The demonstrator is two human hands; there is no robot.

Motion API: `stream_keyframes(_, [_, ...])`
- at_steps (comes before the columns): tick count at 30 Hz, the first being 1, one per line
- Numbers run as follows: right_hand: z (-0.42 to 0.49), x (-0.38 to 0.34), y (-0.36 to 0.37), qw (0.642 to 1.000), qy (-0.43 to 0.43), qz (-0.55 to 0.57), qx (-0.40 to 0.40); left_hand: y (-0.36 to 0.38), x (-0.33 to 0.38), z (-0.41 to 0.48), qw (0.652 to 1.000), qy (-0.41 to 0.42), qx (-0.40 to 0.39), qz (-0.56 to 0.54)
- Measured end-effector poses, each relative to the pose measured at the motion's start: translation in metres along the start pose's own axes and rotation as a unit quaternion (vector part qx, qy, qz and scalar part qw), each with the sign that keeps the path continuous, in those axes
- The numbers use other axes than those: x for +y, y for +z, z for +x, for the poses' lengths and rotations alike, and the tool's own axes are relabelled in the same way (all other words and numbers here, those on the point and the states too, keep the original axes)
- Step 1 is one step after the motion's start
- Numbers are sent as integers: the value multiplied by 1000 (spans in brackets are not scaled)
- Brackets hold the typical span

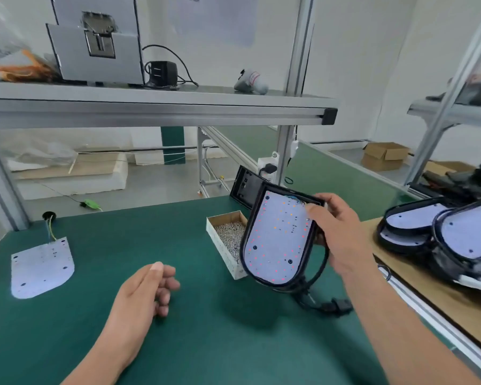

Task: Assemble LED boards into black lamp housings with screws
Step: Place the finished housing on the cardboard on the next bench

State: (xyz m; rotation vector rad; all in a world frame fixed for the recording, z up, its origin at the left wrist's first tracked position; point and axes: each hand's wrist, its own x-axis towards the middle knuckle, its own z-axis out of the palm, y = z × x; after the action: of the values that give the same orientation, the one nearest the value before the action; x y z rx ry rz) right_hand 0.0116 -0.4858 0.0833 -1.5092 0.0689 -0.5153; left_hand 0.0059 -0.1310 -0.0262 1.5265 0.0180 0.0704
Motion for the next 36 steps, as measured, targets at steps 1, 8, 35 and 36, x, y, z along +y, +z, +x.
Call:
stream_keyframes(1, [5,-5,-19,1000,-7,-11,23,0,-1,1,1000,2,-2,2])
stream_keyframes(8, [27,-43,-148,981,-47,-27,185,-5,-11,11,1000,7,-11,6])
stream_keyframes(35, [58,9,-401,792,21,-179,583,-10,-30,33,1000,-5,10,-14])
stream_keyframes(36, [63,10,-409,792,32,-201,576,-9,-29,32,1000,-4,12,-15])
